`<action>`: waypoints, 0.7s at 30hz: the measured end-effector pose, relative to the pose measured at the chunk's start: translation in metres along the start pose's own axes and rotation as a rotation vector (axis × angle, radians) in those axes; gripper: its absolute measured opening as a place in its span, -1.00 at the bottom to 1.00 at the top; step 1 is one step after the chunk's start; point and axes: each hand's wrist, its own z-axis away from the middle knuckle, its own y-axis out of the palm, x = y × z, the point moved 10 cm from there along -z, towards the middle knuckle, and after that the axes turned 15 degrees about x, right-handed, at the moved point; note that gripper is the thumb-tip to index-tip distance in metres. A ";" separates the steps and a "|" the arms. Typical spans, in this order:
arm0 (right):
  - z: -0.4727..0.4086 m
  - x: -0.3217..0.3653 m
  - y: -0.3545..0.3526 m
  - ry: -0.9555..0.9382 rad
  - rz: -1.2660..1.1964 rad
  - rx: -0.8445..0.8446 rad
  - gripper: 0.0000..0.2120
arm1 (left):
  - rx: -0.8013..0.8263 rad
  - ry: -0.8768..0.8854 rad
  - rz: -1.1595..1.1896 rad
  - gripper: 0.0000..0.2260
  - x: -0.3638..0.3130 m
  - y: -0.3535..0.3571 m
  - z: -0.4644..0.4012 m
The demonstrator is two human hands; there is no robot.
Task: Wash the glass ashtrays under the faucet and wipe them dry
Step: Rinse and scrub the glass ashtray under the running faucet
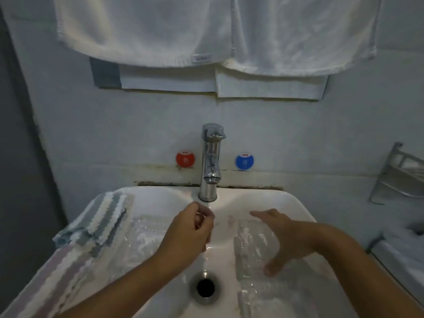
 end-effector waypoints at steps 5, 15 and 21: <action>-0.010 0.000 0.003 0.019 0.086 0.004 0.31 | 0.033 -0.001 0.005 -0.91 0.003 0.004 -0.001; -0.009 0.006 -0.005 0.013 0.134 -0.103 0.23 | 0.065 -0.043 0.045 -0.90 0.003 0.008 0.003; -0.001 0.018 -0.013 -0.063 0.038 -0.171 0.20 | 0.064 -0.082 0.014 -0.89 0.007 0.009 0.005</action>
